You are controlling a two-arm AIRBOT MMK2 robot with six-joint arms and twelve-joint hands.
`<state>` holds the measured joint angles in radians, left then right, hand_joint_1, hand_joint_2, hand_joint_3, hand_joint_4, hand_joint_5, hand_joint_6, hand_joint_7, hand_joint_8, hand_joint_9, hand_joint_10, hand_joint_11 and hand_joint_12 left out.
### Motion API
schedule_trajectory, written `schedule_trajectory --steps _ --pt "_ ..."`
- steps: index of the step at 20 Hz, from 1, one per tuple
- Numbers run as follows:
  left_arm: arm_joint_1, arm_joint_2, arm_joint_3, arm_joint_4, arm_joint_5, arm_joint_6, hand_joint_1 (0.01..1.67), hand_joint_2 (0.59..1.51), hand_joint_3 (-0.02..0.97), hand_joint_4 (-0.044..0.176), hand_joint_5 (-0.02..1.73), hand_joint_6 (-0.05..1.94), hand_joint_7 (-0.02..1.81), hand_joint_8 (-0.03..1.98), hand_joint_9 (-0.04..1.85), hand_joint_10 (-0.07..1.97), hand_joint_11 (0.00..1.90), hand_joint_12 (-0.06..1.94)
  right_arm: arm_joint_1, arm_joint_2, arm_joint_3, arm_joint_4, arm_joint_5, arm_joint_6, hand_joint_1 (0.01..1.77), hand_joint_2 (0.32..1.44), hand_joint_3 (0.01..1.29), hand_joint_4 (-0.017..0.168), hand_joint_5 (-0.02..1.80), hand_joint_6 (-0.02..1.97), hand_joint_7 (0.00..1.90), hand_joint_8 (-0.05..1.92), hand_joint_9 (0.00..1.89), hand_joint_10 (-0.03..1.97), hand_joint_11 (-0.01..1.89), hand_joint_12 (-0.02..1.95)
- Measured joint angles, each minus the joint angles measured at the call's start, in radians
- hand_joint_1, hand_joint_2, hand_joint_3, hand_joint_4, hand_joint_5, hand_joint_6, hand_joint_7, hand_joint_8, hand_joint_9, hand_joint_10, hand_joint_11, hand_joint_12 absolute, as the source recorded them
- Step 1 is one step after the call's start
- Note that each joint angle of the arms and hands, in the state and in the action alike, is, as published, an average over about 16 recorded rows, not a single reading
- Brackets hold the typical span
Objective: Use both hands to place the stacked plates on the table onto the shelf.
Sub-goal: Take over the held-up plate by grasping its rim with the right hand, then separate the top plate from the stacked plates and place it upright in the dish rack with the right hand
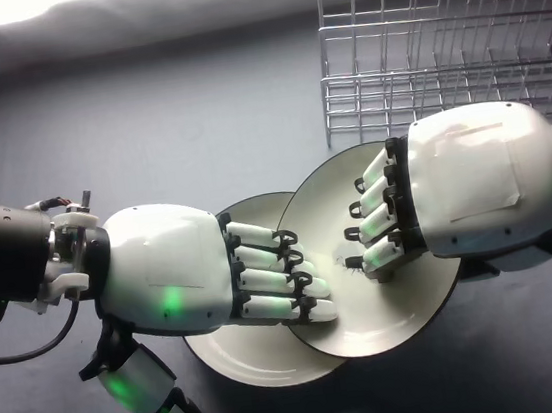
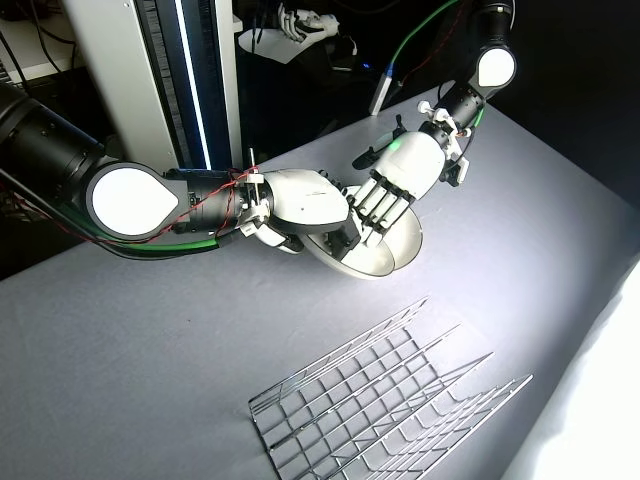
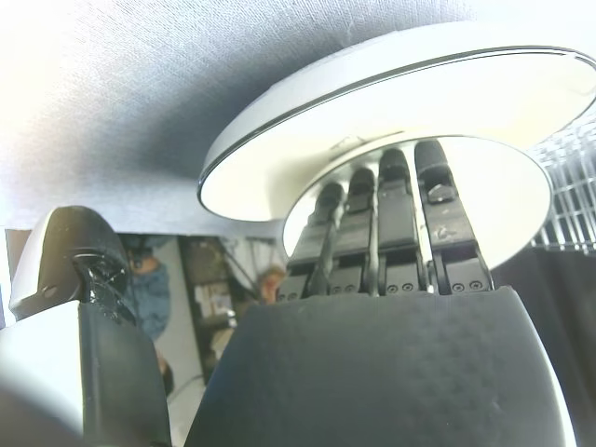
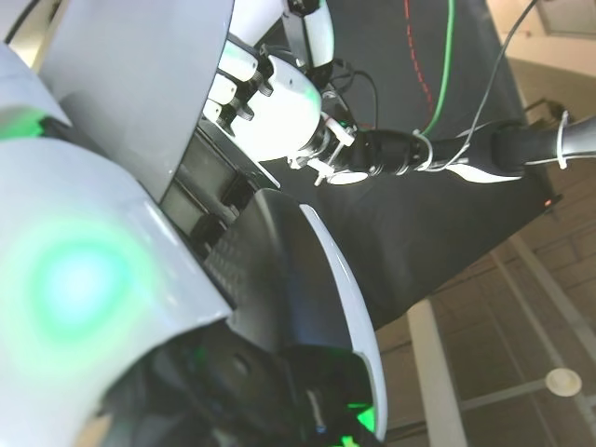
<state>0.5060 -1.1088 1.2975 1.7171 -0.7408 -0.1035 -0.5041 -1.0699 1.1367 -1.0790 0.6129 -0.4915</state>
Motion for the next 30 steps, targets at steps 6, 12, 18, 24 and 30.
schedule_trajectory --steps 6,12,18,24,30 --pt "-0.029 0.03 -0.009 -0.011 -0.002 -0.001 0.18 0.981 0.012 -0.004 0.03 -0.02 0.07 -0.01 0.12 0.0 0.02 0.35 0.006 0.008 0.0 0.001 0.012 -0.003 1.24 0.99 0.01 0.005 0.79 0.59 0.85 0.68 0.86 1.04 0.86 1.27" --pt "-0.09 0.1 -0.029 -0.054 -0.012 -0.009 0.16 0.97 0.012 0.0 0.06 -0.01 0.09 0.0 0.11 0.01 0.02 0.37 0.03 0.019 -0.003 -0.001 0.014 -0.001 1.26 0.98 0.01 0.009 0.81 0.64 0.87 0.7 0.88 1.09 0.85 1.27" --pt "-0.143 0.202 -0.048 -0.109 -0.025 -0.034 0.14 0.957 0.012 0.001 0.08 0.01 0.11 0.0 0.13 0.01 0.02 0.42 0.08 0.033 -0.024 0.005 -0.001 0.005 1.29 0.99 0.01 0.009 0.84 0.73 0.9 0.73 0.89 1.11 0.82 1.28" --pt "-0.166 0.294 -0.057 -0.166 -0.048 -0.072 0.13 0.951 0.012 0.0 0.08 0.01 0.12 0.0 0.14 0.01 0.02 0.42 0.143 0.043 -0.052 0.031 -0.024 0.015 1.31 0.99 0.01 0.007 0.88 0.86 0.95 0.78 0.91 1.12 0.8 1.26" --pt "-0.166 0.355 -0.048 -0.196 -0.075 -0.103 0.14 0.947 0.012 0.0 0.08 0.01 0.12 0.0 0.14 0.01 0.02 0.43 0.191 0.052 -0.082 0.098 -0.045 0.027 1.32 0.99 0.01 0.002 0.92 0.97 0.99 0.84 0.93 1.13 0.79 1.24"
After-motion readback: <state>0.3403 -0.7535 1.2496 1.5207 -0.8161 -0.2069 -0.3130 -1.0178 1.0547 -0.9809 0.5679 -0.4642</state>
